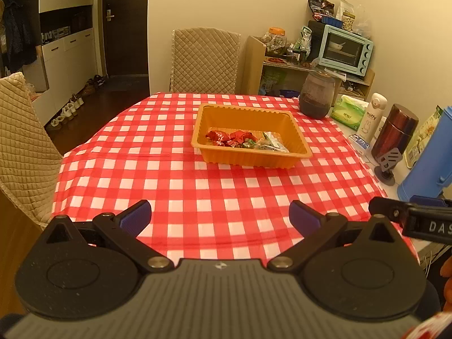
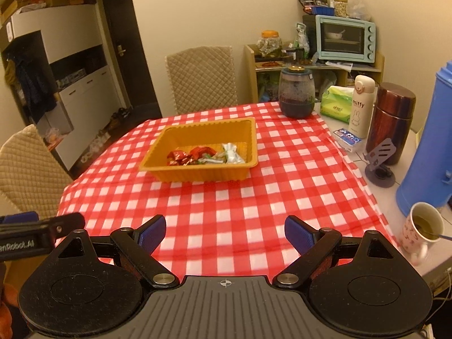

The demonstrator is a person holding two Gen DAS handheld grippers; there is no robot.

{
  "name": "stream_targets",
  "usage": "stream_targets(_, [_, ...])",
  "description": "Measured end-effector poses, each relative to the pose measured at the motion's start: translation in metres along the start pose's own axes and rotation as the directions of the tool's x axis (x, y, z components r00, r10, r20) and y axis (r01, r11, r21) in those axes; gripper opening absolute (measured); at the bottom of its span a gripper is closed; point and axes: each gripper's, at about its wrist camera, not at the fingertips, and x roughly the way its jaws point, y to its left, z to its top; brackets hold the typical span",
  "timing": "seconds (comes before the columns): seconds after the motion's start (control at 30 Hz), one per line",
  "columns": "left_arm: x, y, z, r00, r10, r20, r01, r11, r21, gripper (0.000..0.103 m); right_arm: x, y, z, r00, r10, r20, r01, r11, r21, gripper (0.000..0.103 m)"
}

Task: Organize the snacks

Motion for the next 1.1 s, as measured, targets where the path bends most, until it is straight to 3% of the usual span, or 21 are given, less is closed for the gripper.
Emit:
stream_targets(0.63, [-0.064, -0.014, -0.037, 1.0, 0.012, 0.003, -0.012, 1.0, 0.023, 0.103, -0.068, 0.015, -0.039, 1.0, 0.008, 0.0, -0.008, 0.999, -0.045, 0.09])
stream_targets(1.1, [-0.069, -0.017, -0.045, 1.0, -0.001, 0.002, 0.001, 1.0, 0.027, 0.103, -0.078, 0.019, -0.042, 1.0, 0.008, 0.007, -0.008, 0.998, -0.061, 0.09])
